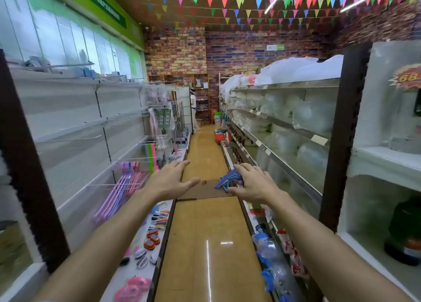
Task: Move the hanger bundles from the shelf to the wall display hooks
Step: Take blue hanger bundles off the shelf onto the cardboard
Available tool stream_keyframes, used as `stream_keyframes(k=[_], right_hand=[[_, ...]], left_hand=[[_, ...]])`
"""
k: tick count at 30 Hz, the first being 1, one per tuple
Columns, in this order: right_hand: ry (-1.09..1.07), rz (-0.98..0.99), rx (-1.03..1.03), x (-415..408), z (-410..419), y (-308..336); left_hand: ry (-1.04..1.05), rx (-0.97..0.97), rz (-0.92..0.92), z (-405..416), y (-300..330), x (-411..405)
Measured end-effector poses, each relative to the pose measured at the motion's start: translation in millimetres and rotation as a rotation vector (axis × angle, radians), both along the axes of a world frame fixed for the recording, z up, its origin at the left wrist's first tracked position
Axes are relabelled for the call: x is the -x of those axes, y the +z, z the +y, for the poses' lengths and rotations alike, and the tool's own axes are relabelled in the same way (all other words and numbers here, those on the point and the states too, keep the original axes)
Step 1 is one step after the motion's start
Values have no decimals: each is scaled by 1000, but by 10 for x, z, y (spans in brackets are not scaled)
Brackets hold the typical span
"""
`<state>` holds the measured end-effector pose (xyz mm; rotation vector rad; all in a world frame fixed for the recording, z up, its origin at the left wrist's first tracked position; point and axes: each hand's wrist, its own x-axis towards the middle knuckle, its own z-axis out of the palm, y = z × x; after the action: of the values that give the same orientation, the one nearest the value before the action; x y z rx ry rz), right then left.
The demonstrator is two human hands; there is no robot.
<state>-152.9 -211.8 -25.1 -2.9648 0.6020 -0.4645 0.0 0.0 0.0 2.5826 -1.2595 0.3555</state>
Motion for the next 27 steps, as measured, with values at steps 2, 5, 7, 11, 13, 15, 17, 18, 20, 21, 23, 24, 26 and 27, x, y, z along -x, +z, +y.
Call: stream_keyframes(k=[2, 5, 7, 11, 13, 15, 17, 18, 20, 21, 23, 24, 26, 27], right_hand=[[-8, 1, -15, -129, -189, 16], [-21, 21, -28, -397, -507, -11], [-19, 20, -26, -614, -704, -53], [-17, 20, -23, -1123, -1107, -140], [-20, 24, -31, -1411, -1312, -189], [-28, 31, -39, -1719, -1534, -225], [-40, 48, -43, -2028, -1770, -216], [-47, 57, -51, -2180, -1881, -200], [-63, 68, -41, -2472, -2088, -179], [-71, 65, -30, -2613, -2186, -179], [-84, 54, -18, -2893, -2377, -207], [-90, 60, -21, -3024, -2463, -232], [-95, 77, -28, -3266, -2638, -286], [-96, 78, -31, -3392, -2741, -314]], left_hand=[[6, -16, 17, -182, 13, -153], [20, -38, 29, -464, -7, -426], [17, -30, 23, -669, -36, -616], [-3, -13, 28, -1064, -127, -1127], [-14, -11, 24, -1270, -174, -1430], [-30, 1, 15, -1489, -186, -1749], [-46, 13, 21, -1718, -145, -2071], [-52, 14, 27, -1833, -116, -2239], [-66, 16, 40, -2065, -69, -2556], [-74, 20, 41, -2178, -61, -2710], [-88, 24, 41, -2396, -64, -2998], [-92, 19, 38, -2501, -70, -3132], [-98, 8, 43, -2706, -86, -3387], [-103, 4, 50, -2811, -101, -3512]])
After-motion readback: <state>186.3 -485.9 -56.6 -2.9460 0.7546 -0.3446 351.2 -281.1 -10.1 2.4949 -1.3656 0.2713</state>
